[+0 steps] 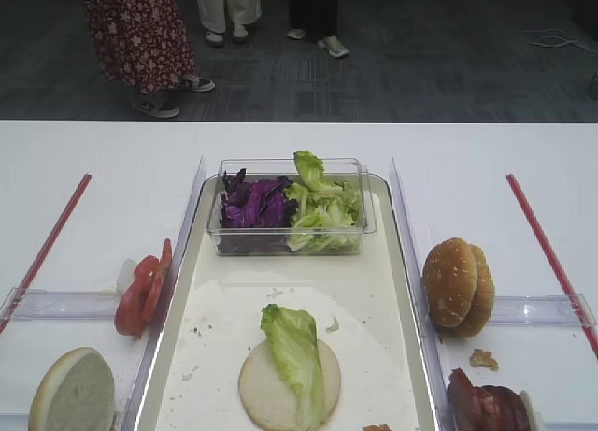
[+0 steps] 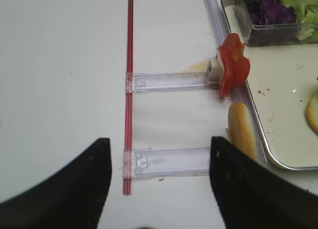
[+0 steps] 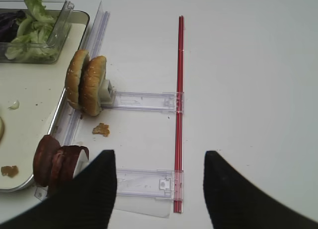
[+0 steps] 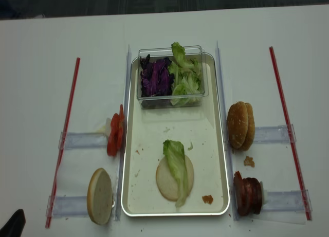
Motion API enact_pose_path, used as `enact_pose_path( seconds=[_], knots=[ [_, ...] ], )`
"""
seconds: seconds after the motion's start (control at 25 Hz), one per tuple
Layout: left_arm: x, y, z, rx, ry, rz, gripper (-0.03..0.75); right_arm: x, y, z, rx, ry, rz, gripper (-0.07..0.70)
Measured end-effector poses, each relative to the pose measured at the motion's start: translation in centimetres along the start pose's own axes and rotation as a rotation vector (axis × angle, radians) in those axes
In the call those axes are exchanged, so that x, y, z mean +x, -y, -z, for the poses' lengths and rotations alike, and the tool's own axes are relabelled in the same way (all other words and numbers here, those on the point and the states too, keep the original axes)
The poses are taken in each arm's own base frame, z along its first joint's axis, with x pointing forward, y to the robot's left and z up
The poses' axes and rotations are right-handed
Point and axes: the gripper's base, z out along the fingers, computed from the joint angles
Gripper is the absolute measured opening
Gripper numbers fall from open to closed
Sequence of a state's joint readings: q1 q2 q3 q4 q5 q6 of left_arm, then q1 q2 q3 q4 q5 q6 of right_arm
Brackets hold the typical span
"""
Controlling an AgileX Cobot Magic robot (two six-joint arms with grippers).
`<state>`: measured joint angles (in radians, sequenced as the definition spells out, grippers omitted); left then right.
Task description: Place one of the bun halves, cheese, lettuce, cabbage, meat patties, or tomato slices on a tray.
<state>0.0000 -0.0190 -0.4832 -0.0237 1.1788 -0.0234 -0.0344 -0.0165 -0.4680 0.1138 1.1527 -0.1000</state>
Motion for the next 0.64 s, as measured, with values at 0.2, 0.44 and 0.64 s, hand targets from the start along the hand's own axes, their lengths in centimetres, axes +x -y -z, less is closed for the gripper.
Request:
enact_pose_path(
  seconds=[0.2,0.44,0.64],
  knots=[
    [0.0,0.0,0.0,0.0,0.0,0.0,0.412,0.0,0.0,0.0,0.0,0.0,0.0,0.417],
    [0.0,0.0,0.0,0.0,0.0,0.0,0.412,0.0,0.0,0.0,0.0,0.0,0.0,0.417],
    [0.0,0.0,0.0,0.0,0.0,0.0,0.412,0.0,0.0,0.0,-0.001,0.0,0.0,0.417]
  ],
)
